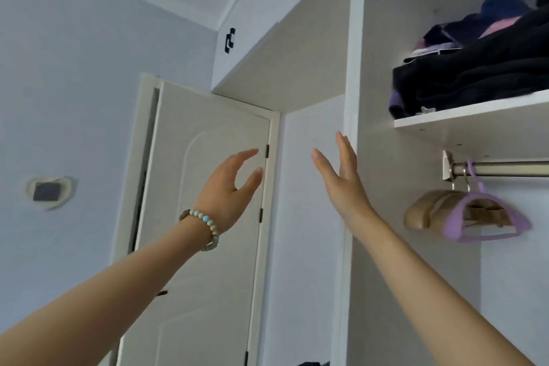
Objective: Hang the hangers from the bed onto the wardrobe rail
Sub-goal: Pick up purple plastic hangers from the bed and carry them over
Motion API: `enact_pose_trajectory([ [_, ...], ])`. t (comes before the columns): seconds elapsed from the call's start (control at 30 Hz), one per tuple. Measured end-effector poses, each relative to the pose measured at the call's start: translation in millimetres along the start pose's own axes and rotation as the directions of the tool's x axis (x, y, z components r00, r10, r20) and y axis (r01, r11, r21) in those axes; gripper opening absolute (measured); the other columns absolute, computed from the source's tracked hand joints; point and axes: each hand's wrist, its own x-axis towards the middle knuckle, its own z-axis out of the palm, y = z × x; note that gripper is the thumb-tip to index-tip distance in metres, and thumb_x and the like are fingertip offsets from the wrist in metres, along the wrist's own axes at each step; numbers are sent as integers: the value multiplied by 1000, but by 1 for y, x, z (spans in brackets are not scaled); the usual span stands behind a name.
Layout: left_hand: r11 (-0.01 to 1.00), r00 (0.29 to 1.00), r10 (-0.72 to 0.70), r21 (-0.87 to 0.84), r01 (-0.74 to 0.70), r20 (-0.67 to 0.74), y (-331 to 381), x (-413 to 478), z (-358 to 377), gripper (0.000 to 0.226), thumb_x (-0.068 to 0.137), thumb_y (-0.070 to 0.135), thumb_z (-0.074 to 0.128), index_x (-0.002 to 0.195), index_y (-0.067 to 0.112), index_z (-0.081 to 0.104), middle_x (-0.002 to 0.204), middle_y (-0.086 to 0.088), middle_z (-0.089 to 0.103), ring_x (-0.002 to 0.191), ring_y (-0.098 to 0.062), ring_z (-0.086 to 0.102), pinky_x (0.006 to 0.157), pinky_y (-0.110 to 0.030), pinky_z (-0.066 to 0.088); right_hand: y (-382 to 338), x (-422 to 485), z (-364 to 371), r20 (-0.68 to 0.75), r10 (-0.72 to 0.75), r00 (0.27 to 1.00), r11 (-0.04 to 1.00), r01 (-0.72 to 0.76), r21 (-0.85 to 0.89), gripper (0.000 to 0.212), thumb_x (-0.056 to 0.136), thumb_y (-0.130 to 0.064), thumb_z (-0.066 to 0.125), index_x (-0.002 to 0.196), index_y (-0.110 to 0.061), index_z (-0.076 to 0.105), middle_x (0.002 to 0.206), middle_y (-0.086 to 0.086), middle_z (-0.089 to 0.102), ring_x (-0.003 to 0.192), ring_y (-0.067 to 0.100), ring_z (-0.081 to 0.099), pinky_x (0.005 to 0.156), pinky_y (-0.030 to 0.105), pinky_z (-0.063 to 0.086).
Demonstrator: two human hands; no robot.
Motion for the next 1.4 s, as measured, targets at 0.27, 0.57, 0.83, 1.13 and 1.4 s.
enact_pose_trajectory([
  [0.27,905,956,-289,315,288,-44,-147,-113,-228,59,90,47,40,144,27,28,147,4,36,135,-13,33,108,-30,27,-40,-76,256,367,-11,930,997,-20,79,72,90,-50,49,148,-39,9,155,-25,-3,142,-5,-1,110,21,8],
  [0.57,510,722,-680,622,594,-133,-262,-325,-436,78,82,67,31,148,30,11,156,9,15,143,-12,19,117,-35,19,-54,-251,521,761,44,648,988,-142,64,78,87,-55,51,149,-37,7,156,-21,-8,144,0,-4,115,29,7],
  [0.83,144,359,-902,620,771,-238,-328,-546,-521,76,88,59,39,149,24,12,156,2,17,143,-17,20,117,-34,18,-34,-458,669,933,139,332,965,-257,-53,80,87,-52,53,150,-35,6,158,-16,-8,145,5,-5,118,36,9],
  [1.13,-165,-13,-964,562,810,-264,-384,-756,-514,77,88,61,37,149,21,12,157,2,13,143,-17,19,116,-33,21,44,-661,737,947,317,53,916,-274,-292,82,86,-45,61,150,-28,11,159,-8,-2,147,14,3,119,38,12],
  [1.4,-290,-213,-956,555,780,-199,-425,-864,-471,76,89,61,34,149,19,13,157,1,11,145,-18,12,118,-38,15,127,-778,751,851,513,-114,752,-417,-510,63,86,-32,66,139,-26,34,153,4,24,141,20,25,114,39,25],
])
